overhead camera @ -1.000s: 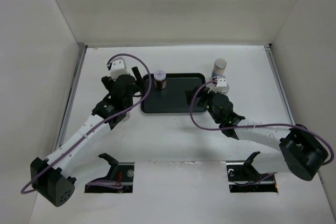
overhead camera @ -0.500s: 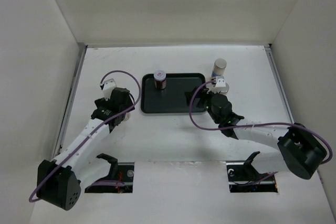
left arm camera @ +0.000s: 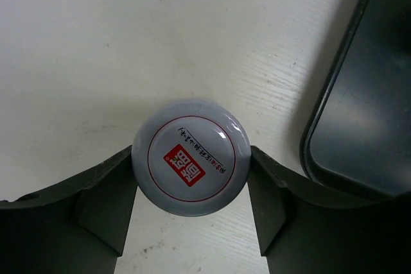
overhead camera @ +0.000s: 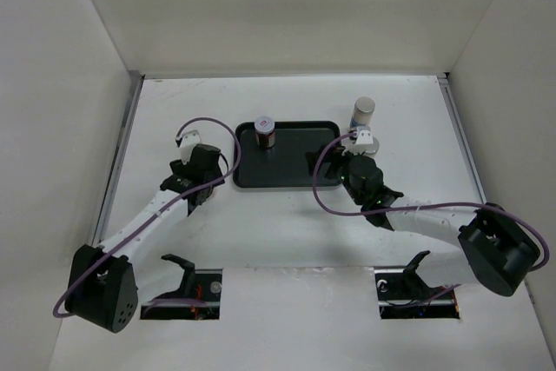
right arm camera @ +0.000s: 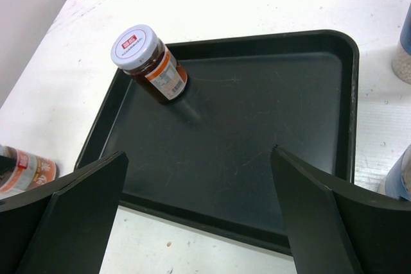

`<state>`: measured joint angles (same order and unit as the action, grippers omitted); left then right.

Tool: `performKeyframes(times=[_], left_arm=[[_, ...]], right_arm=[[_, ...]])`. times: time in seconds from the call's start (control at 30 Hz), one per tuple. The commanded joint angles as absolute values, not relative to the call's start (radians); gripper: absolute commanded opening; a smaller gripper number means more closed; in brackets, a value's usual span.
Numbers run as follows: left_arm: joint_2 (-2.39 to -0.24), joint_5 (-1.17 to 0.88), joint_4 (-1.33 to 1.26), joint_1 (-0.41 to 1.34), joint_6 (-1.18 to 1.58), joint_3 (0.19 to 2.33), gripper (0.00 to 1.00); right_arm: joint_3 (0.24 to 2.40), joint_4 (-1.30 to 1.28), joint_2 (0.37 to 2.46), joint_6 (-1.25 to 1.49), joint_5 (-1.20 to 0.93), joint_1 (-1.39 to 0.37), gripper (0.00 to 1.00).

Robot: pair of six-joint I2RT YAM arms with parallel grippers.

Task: Organize the condiment bottles

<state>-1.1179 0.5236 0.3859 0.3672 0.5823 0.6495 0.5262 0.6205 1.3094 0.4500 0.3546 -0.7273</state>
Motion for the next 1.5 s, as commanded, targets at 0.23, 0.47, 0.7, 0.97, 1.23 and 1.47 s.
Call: performKeyframes(times=[0.23,0.47,0.7,0.97,1.23,1.47], left_arm=[[-1.178,0.600,0.175,0.582,0.463,0.959,0.37],[-1.419,0.528,0.012,0.643,0.469,1.029,0.37],[-1.520,0.528,-0.025,0.662,0.463,1.023,0.41],[-1.502,0.549,-0.093,0.654,0.456,0.910,0.77],[-1.349,0.537,-0.207,0.657,0.492,0.758,0.82],[-1.028,0.563,-0.419,0.671,0.566,0.461,0.40]], right_arm=[[0.549,0.661,1.313,0.468,0.347,-0.728,1.00],[0.534,0.664,1.281,0.463,0.362,-0.723,1.00],[0.526,0.664,1.259,0.451,0.380,-0.725,1.00],[0.522,0.676,1.244,0.423,0.411,-0.726,1.00],[0.593,0.591,1.195,0.332,0.435,-0.795,1.00],[0.732,0.243,1.040,0.267,0.673,-0.796,0.31]])
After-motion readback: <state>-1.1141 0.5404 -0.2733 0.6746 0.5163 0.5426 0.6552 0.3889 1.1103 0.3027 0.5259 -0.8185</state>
